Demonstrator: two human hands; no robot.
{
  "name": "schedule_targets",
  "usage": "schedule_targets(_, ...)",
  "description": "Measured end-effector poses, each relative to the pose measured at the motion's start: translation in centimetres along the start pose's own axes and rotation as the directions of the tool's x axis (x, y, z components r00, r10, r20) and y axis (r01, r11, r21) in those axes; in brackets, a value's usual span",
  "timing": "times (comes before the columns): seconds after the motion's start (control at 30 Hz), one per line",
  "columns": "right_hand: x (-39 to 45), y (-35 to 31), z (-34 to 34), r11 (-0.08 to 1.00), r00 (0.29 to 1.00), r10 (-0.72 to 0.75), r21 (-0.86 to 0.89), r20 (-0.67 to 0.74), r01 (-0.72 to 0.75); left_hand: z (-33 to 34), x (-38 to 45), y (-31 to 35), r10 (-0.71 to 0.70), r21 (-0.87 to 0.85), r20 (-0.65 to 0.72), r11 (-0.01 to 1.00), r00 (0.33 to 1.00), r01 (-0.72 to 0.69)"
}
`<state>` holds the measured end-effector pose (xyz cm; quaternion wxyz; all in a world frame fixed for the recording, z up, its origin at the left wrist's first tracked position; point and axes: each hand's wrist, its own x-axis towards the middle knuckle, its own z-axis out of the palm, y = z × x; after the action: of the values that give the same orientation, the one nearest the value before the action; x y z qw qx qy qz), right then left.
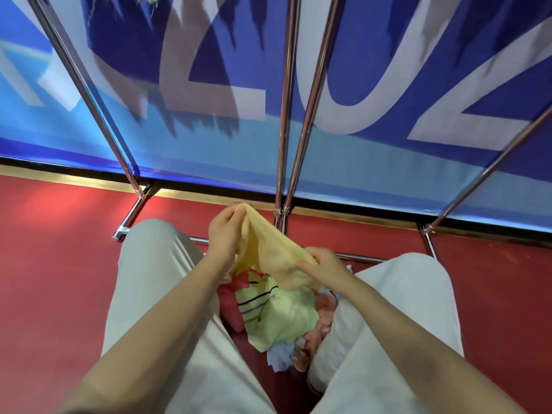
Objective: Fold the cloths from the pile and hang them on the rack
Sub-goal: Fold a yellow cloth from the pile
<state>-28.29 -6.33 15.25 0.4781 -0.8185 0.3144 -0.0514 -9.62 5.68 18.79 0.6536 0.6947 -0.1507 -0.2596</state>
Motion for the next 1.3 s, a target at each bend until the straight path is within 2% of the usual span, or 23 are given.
schedule_targets(0.1, -0.5, 1.1, 0.3, 0.997, 0.998, 0.065, -0.036, 0.007, -0.065, -0.2, 0.5, -0.6, -0.113, -0.108, 0.039, 0.987, 0.993, 0.117)
schedule_targets(0.2, -1.1, 1.9, 0.1, 0.993, 0.993, 0.122, -0.001, -0.010, -0.122, -1.0, 1.3, -0.7, -0.215, -0.300, -0.026, 0.933, 0.976, 0.197)
schedule_targets(0.3, -1.5, 2.4, 0.0, 0.948, 0.979, 0.199, 0.261, -0.038, -0.183, -2.0, 1.7, -0.6, -0.277, -0.396, -0.088, 0.891, 0.957, 0.221)
schedule_targets(0.33, -1.6, 2.2, -0.1, 0.894, 0.966, 0.247, 0.403, -0.081, -0.195, -2.2, 1.7, -0.6, -0.288, -0.410, -0.101, 0.884, 0.952, 0.224)
schedule_targets(0.4, -1.5, 1.6, -0.5, 0.722, 0.932, 0.328, 0.678, -0.153, -0.143, -2.3, 1.6, -0.7, -0.300, -0.398, -0.120, 0.888, 0.946, 0.231)
schedule_targets(0.43, -1.4, 1.4, -0.6, 0.654, 0.918, 0.352, 0.749, -0.181, -0.103, -2.4, 1.6, -0.9, -0.296, -0.361, -0.127, 0.903, 0.947, 0.234)
schedule_targets(0.47, -1.2, 1.3, -0.8, 0.644, 0.905, 0.370, 0.760, -0.212, -0.085, -2.3, 1.6, -1.1, -0.284, -0.315, -0.127, 0.920, 0.950, 0.233)
schedule_targets(0.5, -1.0, 1.4, -0.9, 0.703, 0.886, 0.384, 0.704, -0.261, -0.097, -2.2, 1.5, -1.2, -0.269, -0.248, -0.124, 0.941, 0.955, 0.233)
schedule_targets(0.57, -0.9, 1.5, -0.8, 0.874, 0.835, 0.355, 0.467, -0.420, -0.137, -1.7, 0.6, -1.4, -0.221, -0.091, -0.084, 0.973, 0.972, 0.213)
schedule_targets(0.63, -0.9, 1.2, -0.8, 0.947, 0.781, 0.270, 0.300, -0.563, -0.111, -0.8, -0.5, -1.6, -0.192, 0.059, -0.001, 0.980, 0.981, 0.192)
schedule_targets(0.7, -1.0, -0.1, -1.0, 0.975, 0.754, 0.156, 0.224, -0.638, -0.013, 0.1, -1.5, -2.3, -0.200, 0.183, 0.071, 0.966, 0.977, 0.184)
schedule_targets(0.8, -0.8, -1.8, -1.1, 0.982, 0.781, 0.048, 0.173, -0.623, 0.078, 1.3, -2.6, -3.6, -0.260, 0.312, 0.153, 0.928, 0.953, 0.203)
schedule_targets(0.9, -0.8, -3.2, -0.9, 0.977, 0.838, -0.002, 0.178, -0.546, 0.119, 1.9, -3.2, -4.6, -0.299, 0.437, 0.259, 0.884, 0.918, 0.165)
schedule_targets(1.07, -1.3, -4.9, 0.0, 0.957, 0.893, -0.042, 0.239, -0.447, 0.165, 3.0, -4.2, -3.4, -0.202, 0.325, 0.365, 0.942, 0.909, 0.079)
schedule_targets(1.2, -1.1, -5.6, 1.1, 0.953, 0.916, -0.045, 0.258, -0.398, 0.159, 3.9, -4.5, -2.3, -0.218, 0.153, 0.496, 0.975, 0.841, 0.162)
schedule_targets(1.3, -0.6, -5.6, 1.4, 0.953, 0.909, -0.013, 0.270, -0.416, 0.137, 4.2, -4.7, -2.9, -0.180, 0.013, 0.494, 0.980, 0.851, 0.200)
